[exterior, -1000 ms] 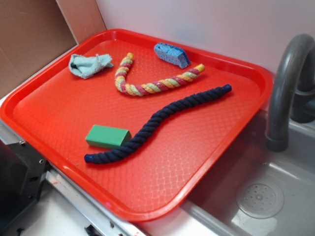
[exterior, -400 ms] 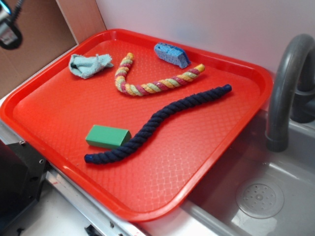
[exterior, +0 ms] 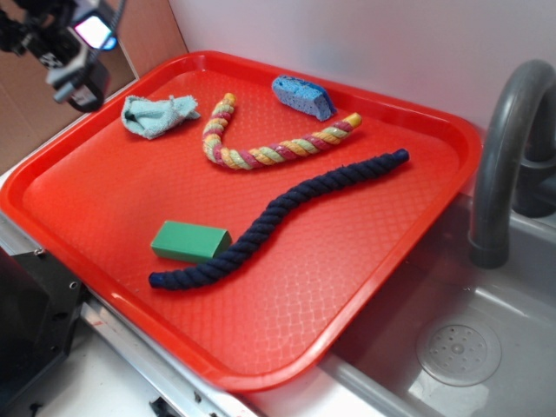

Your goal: Grab the multicolored rope.

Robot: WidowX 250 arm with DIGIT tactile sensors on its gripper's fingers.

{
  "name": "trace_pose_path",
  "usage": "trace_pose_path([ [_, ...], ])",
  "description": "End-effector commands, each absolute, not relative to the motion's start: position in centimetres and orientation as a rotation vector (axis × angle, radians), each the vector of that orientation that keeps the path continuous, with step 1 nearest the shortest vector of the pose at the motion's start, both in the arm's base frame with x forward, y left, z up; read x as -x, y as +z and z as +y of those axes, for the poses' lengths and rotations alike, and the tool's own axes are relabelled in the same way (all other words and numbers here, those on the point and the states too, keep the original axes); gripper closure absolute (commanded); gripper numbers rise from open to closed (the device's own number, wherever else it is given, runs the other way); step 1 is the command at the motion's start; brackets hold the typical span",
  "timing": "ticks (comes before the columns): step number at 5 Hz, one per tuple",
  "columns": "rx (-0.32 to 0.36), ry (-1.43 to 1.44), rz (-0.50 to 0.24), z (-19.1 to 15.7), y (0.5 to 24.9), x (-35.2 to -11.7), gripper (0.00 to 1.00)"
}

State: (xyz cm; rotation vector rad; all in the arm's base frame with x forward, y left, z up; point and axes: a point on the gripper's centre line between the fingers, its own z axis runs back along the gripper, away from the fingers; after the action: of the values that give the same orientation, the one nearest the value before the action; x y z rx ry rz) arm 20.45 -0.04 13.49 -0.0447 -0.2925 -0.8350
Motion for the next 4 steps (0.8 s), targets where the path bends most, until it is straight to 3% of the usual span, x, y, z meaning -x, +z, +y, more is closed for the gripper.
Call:
trace_pose_path([
  [1,0.070,-1.111,-0.271,-3.4,10.2,-24.4,0.00],
  [2,0.027,-1.146,-0.201,-4.2,8.1,-25.6,0.00],
  [4,0.028,-1.194,-0.113,-5.5,4.5,-26.1,0.00],
])
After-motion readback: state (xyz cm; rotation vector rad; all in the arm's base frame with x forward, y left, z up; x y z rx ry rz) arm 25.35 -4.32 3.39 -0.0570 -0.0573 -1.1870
